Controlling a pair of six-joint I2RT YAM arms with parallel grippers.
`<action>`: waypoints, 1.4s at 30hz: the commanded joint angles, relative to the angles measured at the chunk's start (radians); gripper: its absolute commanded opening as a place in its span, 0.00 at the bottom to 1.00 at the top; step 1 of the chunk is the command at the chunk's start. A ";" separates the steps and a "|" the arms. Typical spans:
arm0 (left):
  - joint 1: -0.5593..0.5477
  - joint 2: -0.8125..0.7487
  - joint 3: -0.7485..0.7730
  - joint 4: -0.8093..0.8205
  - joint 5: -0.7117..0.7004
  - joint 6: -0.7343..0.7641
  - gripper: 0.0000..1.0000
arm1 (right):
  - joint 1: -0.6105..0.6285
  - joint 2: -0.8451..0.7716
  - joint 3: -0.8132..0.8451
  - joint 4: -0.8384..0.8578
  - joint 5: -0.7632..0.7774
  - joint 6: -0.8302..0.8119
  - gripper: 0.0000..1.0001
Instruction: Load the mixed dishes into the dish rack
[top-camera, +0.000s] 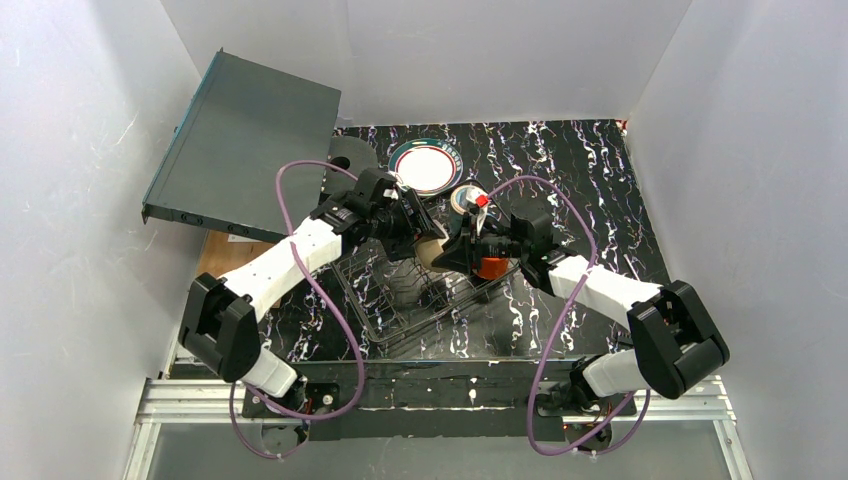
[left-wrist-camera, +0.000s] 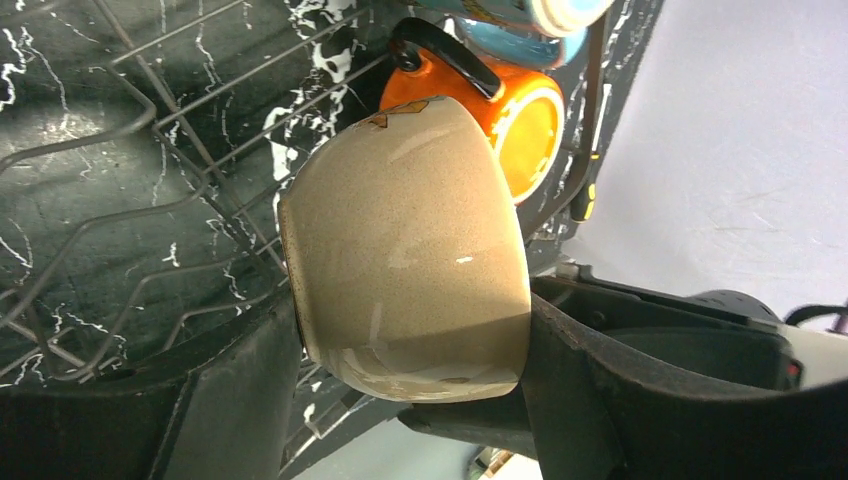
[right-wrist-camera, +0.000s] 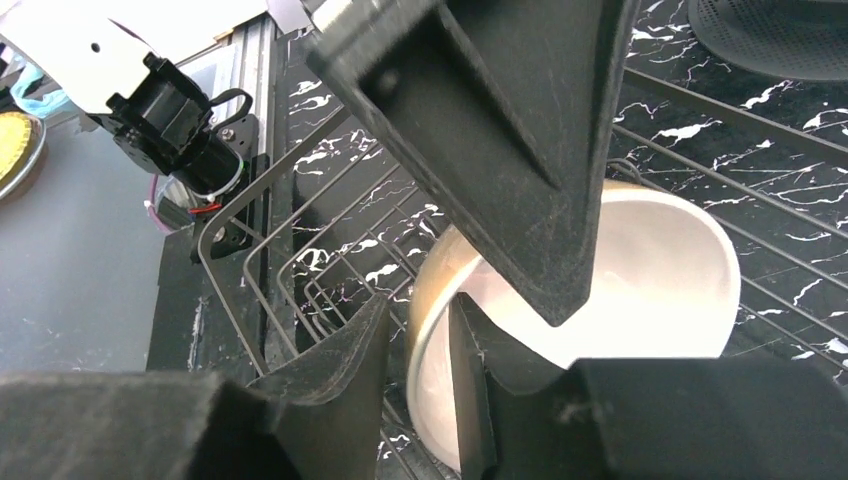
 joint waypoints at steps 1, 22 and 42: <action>-0.005 0.018 0.062 -0.025 -0.011 0.056 0.00 | -0.003 0.001 0.022 0.067 0.027 -0.014 0.40; -0.217 0.331 0.469 -0.336 -0.634 0.737 0.00 | -0.077 -0.771 -0.170 -0.563 1.008 -0.010 0.98; -0.367 0.559 0.571 -0.303 -0.972 1.030 0.00 | -0.126 -0.838 -0.179 -0.596 1.018 -0.015 0.98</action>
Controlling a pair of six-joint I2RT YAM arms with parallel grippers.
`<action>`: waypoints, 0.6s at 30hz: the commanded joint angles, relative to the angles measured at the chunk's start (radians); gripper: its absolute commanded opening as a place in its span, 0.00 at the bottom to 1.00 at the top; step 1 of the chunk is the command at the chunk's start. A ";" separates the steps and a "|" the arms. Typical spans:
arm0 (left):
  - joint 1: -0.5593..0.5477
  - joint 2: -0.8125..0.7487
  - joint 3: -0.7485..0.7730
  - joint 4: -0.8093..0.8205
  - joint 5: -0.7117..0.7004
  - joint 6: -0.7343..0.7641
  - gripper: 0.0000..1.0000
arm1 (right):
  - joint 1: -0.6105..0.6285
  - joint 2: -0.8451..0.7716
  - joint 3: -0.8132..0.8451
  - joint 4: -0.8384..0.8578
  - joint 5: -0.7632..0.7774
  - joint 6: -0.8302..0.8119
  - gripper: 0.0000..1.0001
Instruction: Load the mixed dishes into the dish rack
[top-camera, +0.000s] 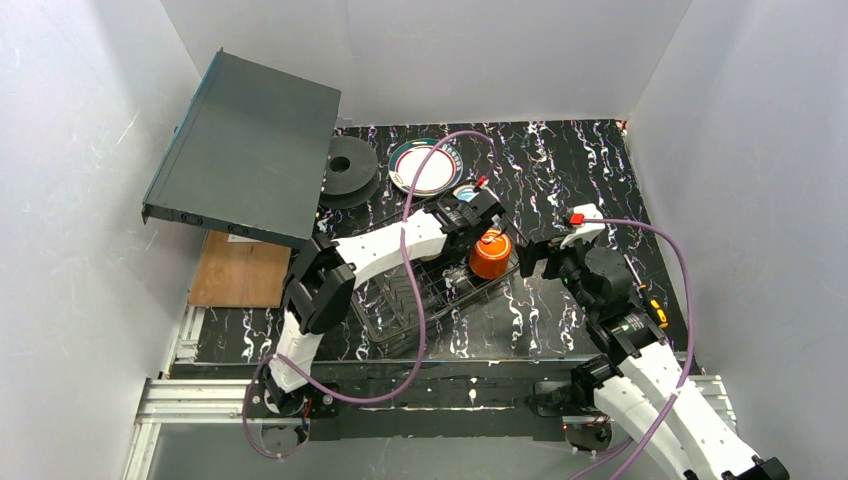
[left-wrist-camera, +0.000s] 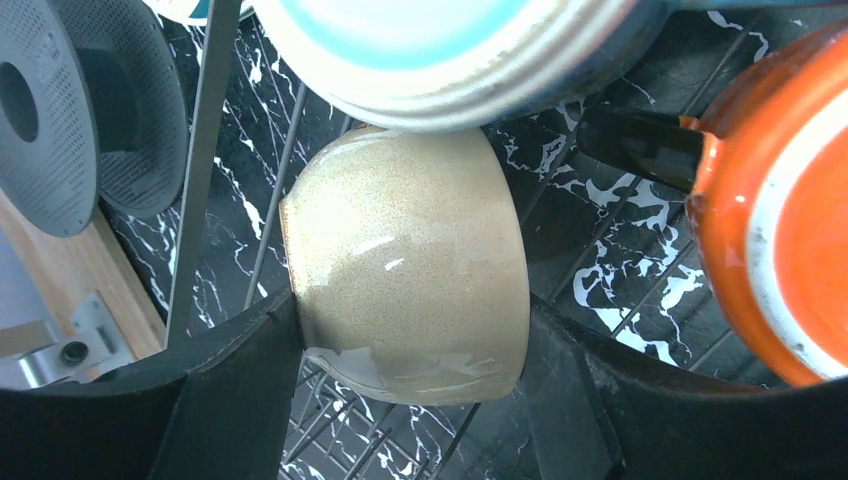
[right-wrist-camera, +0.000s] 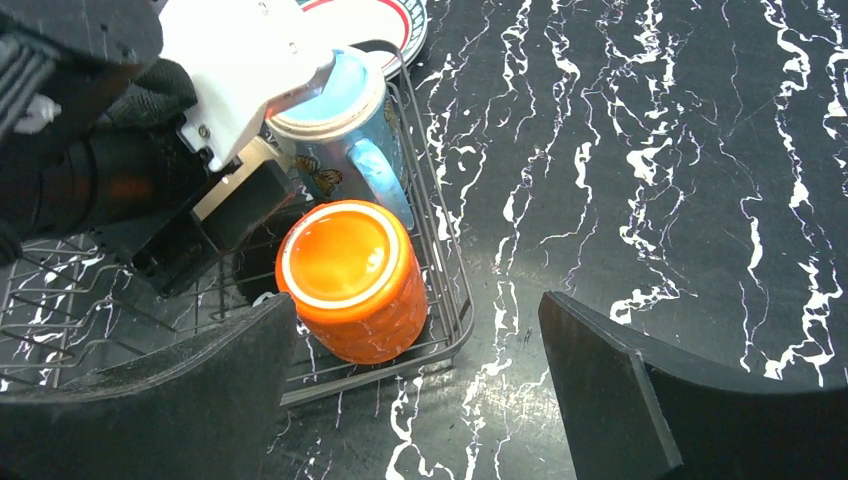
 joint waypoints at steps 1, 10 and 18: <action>-0.027 0.004 0.024 0.018 -0.076 0.046 0.00 | -0.014 -0.017 0.009 0.016 0.007 0.001 0.98; -0.047 0.030 0.026 -0.042 0.030 -0.058 0.44 | -0.027 -0.021 0.002 0.022 -0.014 0.007 0.98; -0.055 0.038 0.025 -0.078 0.075 -0.122 0.87 | -0.033 -0.030 -0.002 0.012 -0.026 0.010 0.98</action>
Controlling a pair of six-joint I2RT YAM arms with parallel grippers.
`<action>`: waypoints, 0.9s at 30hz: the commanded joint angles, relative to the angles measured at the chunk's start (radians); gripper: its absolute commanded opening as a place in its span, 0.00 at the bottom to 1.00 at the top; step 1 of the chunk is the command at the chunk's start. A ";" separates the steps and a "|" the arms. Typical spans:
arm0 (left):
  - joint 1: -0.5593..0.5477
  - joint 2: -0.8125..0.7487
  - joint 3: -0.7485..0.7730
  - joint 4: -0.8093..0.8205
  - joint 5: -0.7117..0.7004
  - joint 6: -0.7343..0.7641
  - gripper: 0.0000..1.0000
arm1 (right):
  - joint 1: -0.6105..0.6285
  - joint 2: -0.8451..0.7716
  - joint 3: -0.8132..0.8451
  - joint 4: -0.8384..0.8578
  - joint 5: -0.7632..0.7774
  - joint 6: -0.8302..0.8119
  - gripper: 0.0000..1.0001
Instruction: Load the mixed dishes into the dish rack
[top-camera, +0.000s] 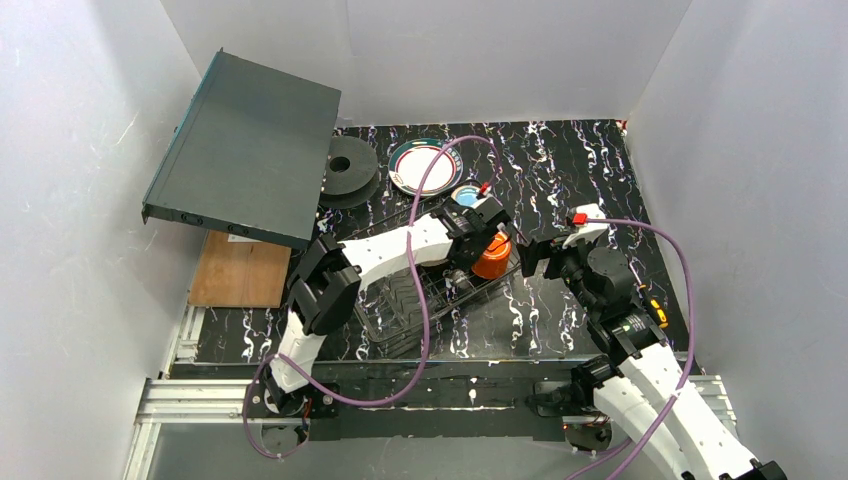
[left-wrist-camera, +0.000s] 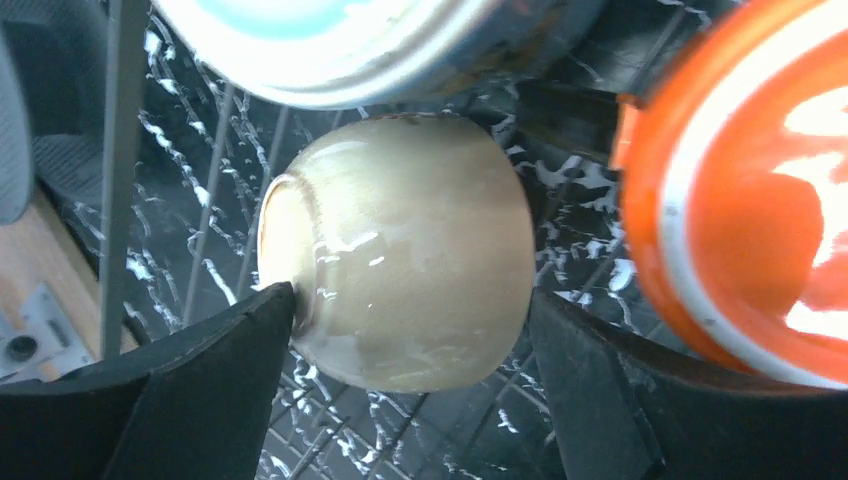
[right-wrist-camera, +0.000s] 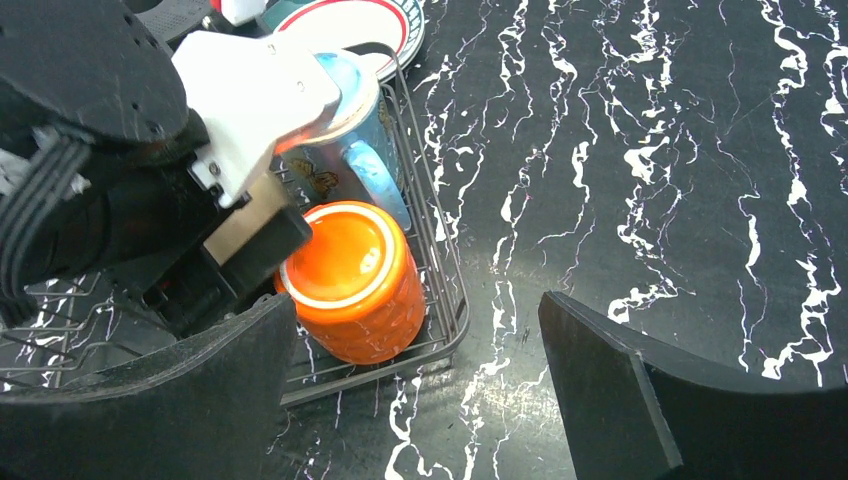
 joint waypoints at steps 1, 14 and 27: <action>-0.025 0.016 0.018 -0.053 0.096 -0.084 0.94 | -0.010 -0.024 0.000 0.016 -0.010 0.004 0.98; -0.026 -0.092 0.036 -0.101 0.177 -0.133 0.98 | -0.013 -0.007 0.022 0.012 -0.039 -0.014 0.98; -0.007 -0.561 -0.083 -0.109 0.236 -0.218 0.98 | -0.015 0.233 0.350 -0.170 0.055 0.319 0.98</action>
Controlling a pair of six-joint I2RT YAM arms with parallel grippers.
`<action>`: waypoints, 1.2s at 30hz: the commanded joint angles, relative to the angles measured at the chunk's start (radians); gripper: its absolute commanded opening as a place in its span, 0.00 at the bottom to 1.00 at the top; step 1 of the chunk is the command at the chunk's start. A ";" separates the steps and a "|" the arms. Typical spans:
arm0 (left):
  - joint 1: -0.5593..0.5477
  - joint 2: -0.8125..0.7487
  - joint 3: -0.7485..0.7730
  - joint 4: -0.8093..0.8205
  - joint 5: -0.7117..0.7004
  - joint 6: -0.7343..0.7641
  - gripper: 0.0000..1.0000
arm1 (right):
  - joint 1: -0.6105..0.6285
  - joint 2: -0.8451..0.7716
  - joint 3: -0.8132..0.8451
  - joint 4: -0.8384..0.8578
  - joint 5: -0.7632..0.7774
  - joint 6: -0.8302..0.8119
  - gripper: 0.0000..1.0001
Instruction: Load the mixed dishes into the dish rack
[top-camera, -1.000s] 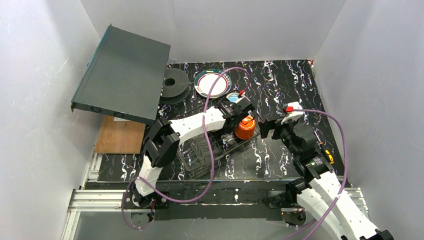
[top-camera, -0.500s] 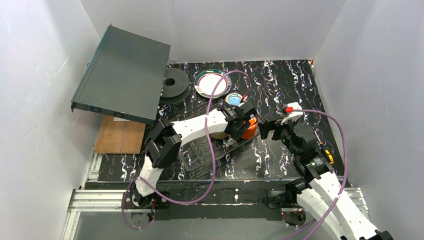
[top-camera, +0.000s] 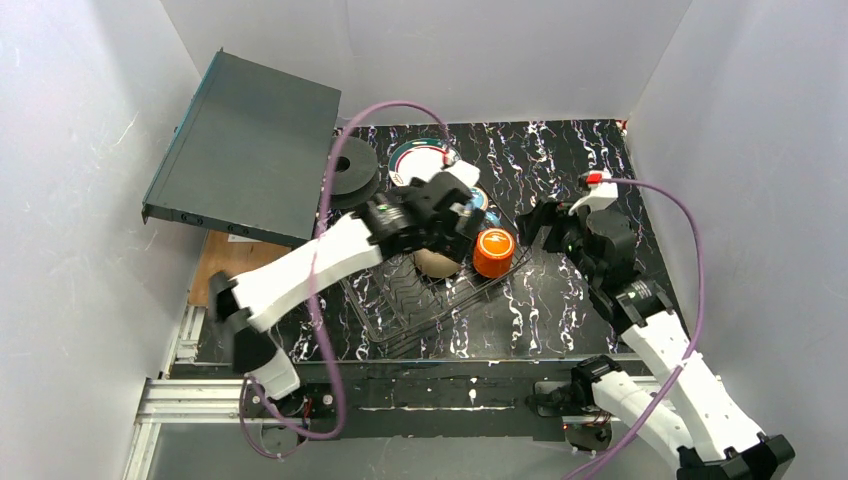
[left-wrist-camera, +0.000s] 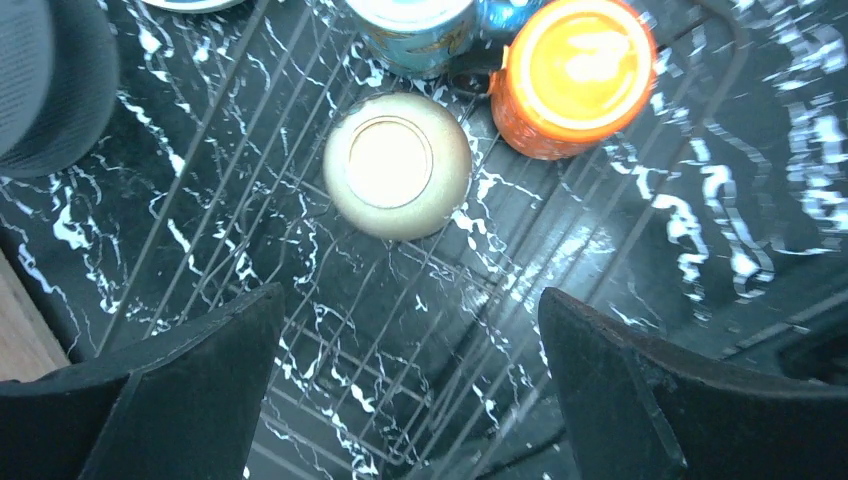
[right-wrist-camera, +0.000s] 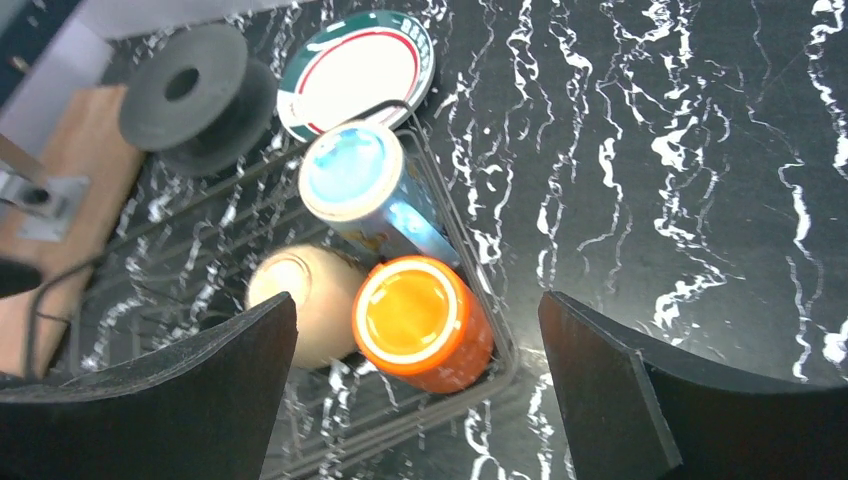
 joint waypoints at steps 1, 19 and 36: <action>0.016 -0.263 -0.079 -0.010 0.022 -0.055 0.98 | -0.009 0.089 0.128 -0.018 0.006 0.122 0.98; 0.033 -0.833 -0.317 -0.080 0.015 -0.191 0.98 | -0.139 0.988 0.919 -0.113 -0.432 0.191 0.98; 0.033 -0.835 -0.403 -0.011 -0.001 -0.074 0.98 | -0.202 1.497 1.291 -0.122 -0.512 0.242 0.92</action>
